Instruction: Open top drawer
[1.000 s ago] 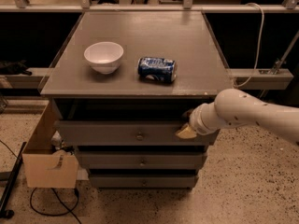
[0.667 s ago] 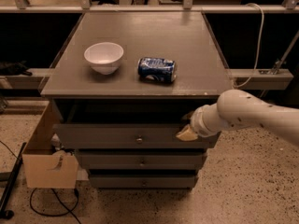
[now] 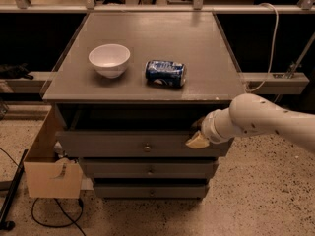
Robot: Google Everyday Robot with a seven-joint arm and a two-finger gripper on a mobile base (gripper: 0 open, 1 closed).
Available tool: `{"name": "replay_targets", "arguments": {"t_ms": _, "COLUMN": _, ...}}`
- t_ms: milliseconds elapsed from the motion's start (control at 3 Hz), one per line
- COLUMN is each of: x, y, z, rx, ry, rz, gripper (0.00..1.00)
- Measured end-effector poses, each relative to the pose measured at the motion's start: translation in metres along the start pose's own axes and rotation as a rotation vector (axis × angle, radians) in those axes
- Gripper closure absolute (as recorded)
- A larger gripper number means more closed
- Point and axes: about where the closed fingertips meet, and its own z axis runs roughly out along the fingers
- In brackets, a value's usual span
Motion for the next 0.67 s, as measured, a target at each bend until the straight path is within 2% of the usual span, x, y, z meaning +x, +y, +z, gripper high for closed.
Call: {"name": "replay_targets", "arguments": {"t_ms": 667, "x": 0.0, "y": 0.0, "z": 0.0, "rx": 0.0, "ry": 0.0, "rz": 0.0, "gripper": 0.35}}
